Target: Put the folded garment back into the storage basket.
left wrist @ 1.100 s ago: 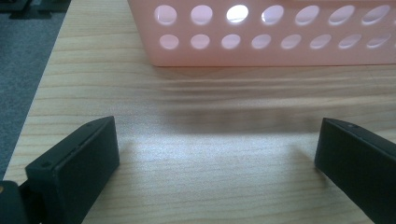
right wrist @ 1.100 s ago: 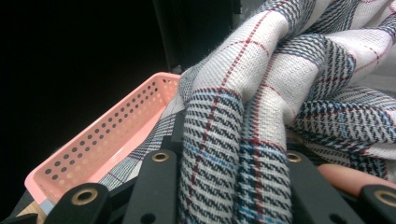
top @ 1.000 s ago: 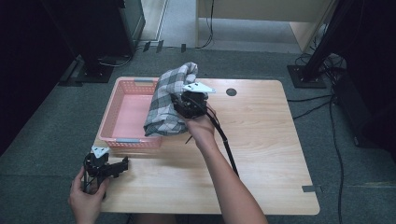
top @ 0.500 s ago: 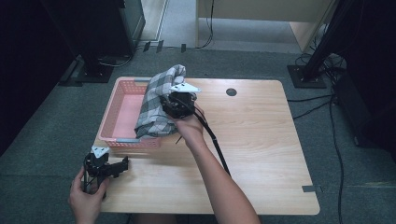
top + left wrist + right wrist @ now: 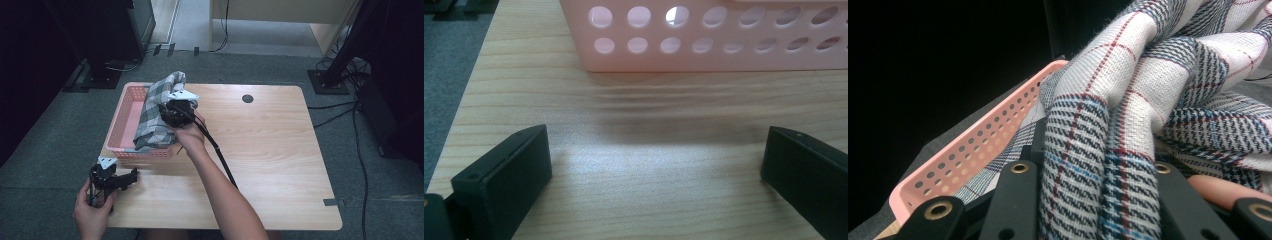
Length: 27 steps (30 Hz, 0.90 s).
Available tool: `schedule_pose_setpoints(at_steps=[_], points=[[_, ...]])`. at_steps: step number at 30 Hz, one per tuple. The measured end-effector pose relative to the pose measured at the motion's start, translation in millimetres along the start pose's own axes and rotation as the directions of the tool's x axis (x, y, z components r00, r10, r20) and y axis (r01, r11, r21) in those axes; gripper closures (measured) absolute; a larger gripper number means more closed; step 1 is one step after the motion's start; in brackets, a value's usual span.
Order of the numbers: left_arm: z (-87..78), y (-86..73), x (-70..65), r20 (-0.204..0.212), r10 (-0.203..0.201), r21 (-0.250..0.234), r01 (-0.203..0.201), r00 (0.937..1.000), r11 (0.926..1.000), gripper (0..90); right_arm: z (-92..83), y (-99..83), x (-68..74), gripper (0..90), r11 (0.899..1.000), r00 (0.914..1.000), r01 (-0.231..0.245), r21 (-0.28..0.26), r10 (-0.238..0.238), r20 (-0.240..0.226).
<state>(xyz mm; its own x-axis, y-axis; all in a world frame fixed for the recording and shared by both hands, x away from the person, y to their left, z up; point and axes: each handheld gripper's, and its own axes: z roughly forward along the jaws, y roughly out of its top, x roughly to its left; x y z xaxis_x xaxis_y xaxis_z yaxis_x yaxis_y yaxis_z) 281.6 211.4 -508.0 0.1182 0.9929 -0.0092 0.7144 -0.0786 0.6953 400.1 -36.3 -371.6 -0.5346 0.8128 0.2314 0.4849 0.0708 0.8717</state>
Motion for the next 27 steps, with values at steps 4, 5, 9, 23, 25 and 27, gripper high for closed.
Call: schedule_pose_setpoints(at_steps=[4,5,9,23,25,27], points=[[0.1,0.0,-0.2,-0.001,0.002,0.0,-0.002,1.0,1.0,0.0,9.9,-1.2,4.5,72.3,1.0,1.0,0.003,0.002,-0.003,-0.003],[0.2,0.0,-0.3,-0.001,0.002,0.0,-0.002,1.0,1.0,0.0,12.5,-1.8,5.3,72.3,1.0,1.0,0.005,0.004,-0.005,-0.003],[0.1,0.1,-0.4,-0.002,0.006,0.002,-0.006,1.0,1.0,0.0,24.1,-4.5,7.6,72.3,1.0,0.9999,0.011,0.013,-0.011,0.003],[0.1,0.1,-0.9,0.002,0.011,0.005,-0.011,0.9999,0.9999,0.0,63.4,-11.3,26.9,72.1,0.997,0.999,0.045,0.058,-0.045,-0.001],[0.1,0.1,-0.9,0.002,0.012,0.005,-0.012,0.9999,0.9999,0.0,69.5,-13.0,30.1,72.0,0.996,0.9984,0.057,0.064,-0.057,-0.001],[0.1,0.1,-0.8,0.002,0.012,0.005,-0.012,0.9999,0.9999,0.0,75.3,-14.5,33.0,71.8,0.996,0.9983,0.057,0.075,-0.057,-0.002]])
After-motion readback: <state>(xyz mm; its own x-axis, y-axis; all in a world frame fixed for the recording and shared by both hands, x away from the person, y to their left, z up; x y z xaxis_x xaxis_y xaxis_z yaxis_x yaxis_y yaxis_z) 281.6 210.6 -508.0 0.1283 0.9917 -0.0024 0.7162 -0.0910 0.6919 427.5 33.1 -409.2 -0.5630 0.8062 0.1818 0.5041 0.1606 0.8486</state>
